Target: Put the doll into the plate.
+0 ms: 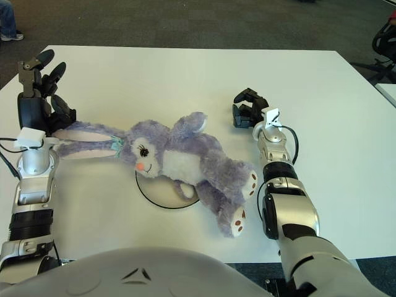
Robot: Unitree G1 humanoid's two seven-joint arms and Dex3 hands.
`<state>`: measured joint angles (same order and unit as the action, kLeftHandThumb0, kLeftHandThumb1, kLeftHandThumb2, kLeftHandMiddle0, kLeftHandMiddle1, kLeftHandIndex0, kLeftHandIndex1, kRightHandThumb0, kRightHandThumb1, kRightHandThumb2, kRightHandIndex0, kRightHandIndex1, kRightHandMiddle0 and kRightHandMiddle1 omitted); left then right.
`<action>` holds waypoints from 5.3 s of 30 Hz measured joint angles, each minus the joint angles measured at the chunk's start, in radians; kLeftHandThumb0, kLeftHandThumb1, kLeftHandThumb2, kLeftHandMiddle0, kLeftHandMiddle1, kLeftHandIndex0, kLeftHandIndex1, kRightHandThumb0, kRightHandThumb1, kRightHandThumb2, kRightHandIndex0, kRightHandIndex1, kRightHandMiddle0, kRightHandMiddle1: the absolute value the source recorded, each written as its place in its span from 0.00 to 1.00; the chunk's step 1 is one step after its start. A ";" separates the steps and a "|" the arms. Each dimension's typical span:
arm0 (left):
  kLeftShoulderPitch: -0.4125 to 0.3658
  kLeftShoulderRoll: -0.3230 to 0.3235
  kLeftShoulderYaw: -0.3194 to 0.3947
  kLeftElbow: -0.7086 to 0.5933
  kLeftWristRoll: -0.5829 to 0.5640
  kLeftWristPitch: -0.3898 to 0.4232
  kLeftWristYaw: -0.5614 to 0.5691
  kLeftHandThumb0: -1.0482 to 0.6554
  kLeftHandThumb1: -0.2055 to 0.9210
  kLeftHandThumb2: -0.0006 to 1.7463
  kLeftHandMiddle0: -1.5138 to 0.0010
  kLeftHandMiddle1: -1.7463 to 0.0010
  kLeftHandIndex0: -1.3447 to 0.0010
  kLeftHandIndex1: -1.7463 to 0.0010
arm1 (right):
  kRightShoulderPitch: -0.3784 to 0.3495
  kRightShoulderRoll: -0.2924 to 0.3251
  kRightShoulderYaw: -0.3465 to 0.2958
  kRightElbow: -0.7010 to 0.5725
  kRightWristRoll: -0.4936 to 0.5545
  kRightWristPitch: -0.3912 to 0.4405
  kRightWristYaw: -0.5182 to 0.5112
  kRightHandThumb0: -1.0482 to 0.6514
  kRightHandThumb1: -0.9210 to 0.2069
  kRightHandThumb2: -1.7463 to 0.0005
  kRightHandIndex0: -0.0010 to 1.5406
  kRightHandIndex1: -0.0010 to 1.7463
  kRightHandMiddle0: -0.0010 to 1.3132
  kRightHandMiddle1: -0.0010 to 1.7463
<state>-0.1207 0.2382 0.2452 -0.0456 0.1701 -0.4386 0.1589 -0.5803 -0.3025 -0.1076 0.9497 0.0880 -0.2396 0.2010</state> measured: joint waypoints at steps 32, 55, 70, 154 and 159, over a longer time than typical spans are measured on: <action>-0.110 -0.045 0.087 0.067 0.212 0.048 0.417 0.33 1.00 0.43 0.65 0.11 0.55 0.00 | -0.006 0.000 -0.002 0.013 0.000 -0.010 0.010 0.61 0.63 0.19 0.44 1.00 0.41 0.93; -0.121 -0.057 0.100 0.084 -0.153 0.452 0.074 0.38 0.73 0.54 0.31 0.00 0.70 0.00 | 0.000 -0.001 -0.003 0.006 0.001 -0.010 0.010 0.61 0.63 0.21 0.44 1.00 0.45 0.88; -0.185 0.000 0.133 0.480 -0.314 0.377 -0.131 0.36 0.58 0.66 0.24 0.00 0.62 0.00 | 0.005 -0.001 -0.003 -0.002 0.000 -0.013 -0.001 0.61 0.62 0.20 0.44 1.00 0.40 0.93; -0.141 -0.159 -0.042 0.448 -0.368 0.203 -0.308 0.36 0.59 0.65 0.25 0.00 0.63 0.00 | 0.031 0.043 -0.022 -0.032 0.000 -0.035 -0.174 0.61 0.61 0.20 0.44 1.00 0.37 0.95; -0.142 -0.162 -0.029 0.448 -0.385 0.215 -0.308 0.36 0.59 0.65 0.25 0.00 0.63 0.00 | 0.032 0.053 -0.032 -0.036 0.000 -0.036 -0.215 0.61 0.58 0.22 0.43 1.00 0.34 0.96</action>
<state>-0.2625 0.0760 0.2157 0.4020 -0.2150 -0.2232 -0.1491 -0.5480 -0.2493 -0.1400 0.9140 0.0882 -0.2757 -0.0144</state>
